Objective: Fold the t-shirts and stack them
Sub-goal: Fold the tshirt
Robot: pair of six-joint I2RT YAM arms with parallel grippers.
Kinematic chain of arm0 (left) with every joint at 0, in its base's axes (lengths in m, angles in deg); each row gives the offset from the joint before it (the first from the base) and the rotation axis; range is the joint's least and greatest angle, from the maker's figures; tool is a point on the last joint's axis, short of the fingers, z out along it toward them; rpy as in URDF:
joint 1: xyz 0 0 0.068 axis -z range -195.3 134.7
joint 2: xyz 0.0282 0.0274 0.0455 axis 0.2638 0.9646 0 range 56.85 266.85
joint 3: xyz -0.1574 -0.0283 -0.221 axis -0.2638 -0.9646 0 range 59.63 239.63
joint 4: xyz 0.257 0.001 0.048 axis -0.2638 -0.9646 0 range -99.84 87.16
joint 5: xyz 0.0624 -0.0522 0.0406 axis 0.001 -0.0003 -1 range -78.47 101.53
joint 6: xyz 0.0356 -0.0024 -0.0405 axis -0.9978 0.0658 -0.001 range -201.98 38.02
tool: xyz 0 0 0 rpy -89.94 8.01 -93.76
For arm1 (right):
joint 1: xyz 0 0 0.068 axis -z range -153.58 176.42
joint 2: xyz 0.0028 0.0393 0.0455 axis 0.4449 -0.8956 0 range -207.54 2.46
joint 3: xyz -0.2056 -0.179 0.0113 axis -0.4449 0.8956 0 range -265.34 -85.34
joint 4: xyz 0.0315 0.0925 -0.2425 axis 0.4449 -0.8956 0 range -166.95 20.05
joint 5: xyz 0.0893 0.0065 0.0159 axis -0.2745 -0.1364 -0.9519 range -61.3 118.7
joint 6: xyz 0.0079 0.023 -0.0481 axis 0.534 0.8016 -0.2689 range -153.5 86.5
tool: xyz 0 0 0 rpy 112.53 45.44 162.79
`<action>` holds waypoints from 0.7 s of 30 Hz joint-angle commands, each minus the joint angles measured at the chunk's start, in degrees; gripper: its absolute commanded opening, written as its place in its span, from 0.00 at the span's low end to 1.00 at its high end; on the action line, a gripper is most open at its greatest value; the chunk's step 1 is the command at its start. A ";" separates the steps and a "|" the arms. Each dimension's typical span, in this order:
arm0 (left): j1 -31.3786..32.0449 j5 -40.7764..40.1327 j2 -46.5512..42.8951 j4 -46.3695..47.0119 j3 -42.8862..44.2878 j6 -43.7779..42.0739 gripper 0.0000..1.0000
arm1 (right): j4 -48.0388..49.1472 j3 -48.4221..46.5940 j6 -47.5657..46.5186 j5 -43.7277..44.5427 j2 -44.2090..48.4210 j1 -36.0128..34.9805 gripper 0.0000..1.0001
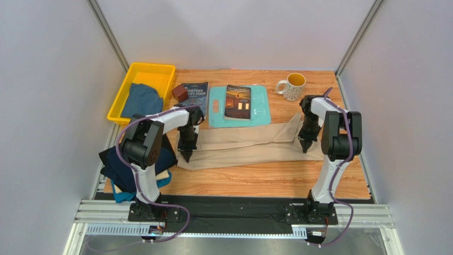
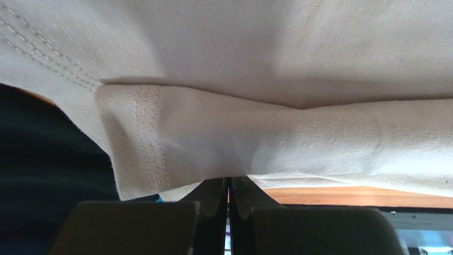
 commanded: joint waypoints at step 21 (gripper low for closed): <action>4.78 2.79 0.33 -0.44 -6.43 -1.44 0.00 | -2.76 -21.35 1.87 12.62 -11.13 7.23 0.00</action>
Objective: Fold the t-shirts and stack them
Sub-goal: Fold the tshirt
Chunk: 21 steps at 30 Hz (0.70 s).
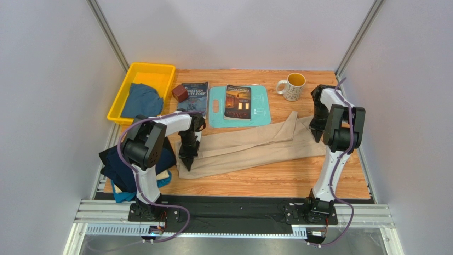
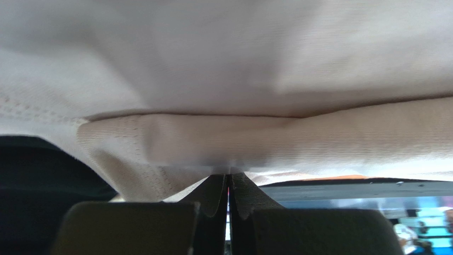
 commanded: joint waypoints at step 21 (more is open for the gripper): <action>5.26 -3.76 -2.71 -6.33 18.38 -2.62 0.16 | 3.09 4.08 1.96 -11.36 21.35 -6.46 0.27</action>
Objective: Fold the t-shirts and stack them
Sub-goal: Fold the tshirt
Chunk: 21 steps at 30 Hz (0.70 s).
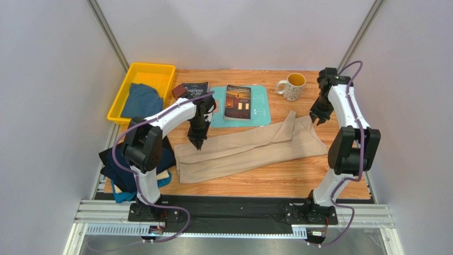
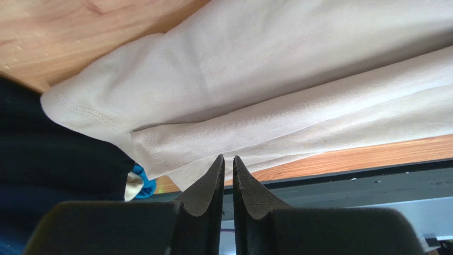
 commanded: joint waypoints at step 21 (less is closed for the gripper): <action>1.73 1.44 7.09 5.83 -12.20 -2.12 0.00 | 7.08 7.45 1.14 2.40 -18.99 -8.35 0.00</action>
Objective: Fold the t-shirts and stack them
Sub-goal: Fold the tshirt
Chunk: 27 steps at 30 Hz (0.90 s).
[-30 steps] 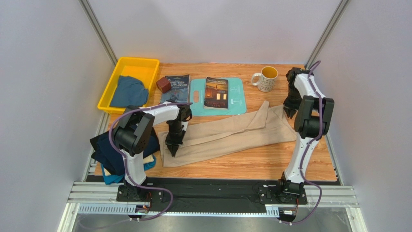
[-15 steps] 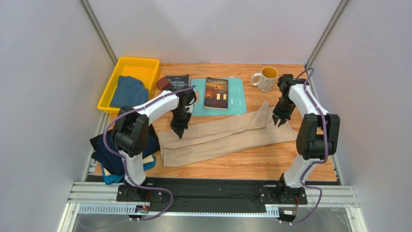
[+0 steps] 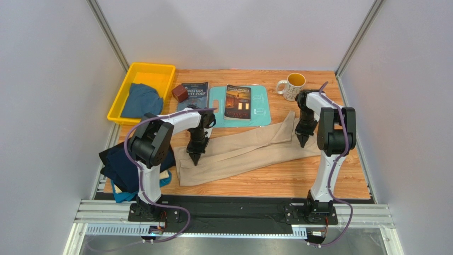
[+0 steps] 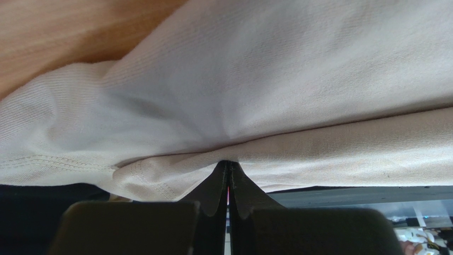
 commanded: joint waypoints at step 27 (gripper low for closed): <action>7.09 2.98 -1.92 -2.85 -7.65 2.70 0.00 | -8.36 -49.93 -4.79 -10.63 -29.84 -4.91 0.00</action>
